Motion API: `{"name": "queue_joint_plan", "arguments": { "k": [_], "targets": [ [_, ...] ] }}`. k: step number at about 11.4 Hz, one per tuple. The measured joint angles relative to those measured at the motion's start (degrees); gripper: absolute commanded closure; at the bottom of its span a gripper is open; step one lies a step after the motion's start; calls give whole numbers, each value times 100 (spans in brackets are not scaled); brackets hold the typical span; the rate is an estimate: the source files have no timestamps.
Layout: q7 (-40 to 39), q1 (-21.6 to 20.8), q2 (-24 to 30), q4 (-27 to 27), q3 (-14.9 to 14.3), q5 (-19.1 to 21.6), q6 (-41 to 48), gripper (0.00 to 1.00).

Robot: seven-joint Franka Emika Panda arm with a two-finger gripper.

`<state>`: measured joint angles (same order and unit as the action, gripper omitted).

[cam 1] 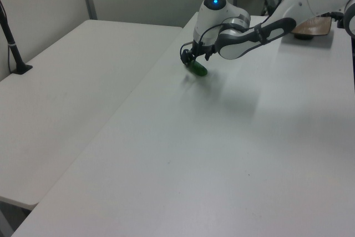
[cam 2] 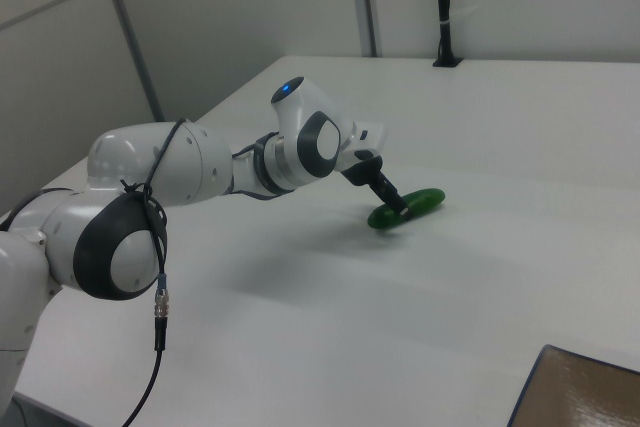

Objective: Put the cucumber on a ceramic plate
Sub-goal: 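Move the open gripper down over the green cucumber, then close the gripper around the middle of the cucumber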

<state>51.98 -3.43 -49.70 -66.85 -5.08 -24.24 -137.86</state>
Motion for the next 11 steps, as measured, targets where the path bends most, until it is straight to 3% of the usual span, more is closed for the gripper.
{"name": "queue_joint_plan", "arguments": {
  "k": [1, 2, 5, 6, 11],
  "targets": [
    [2, 2, -36, 5, 0, -91, -10, 13],
    [10, 1, -67, 7, 0, -148, -11, 47],
    [31, -3, -134, 7, 0, -324, -11, 93],
    [34, -4, -147, 8, 0, -378, -11, 98],
    [37, 42, -146, 75, -1, -448, -13, 98]
  ]
}}
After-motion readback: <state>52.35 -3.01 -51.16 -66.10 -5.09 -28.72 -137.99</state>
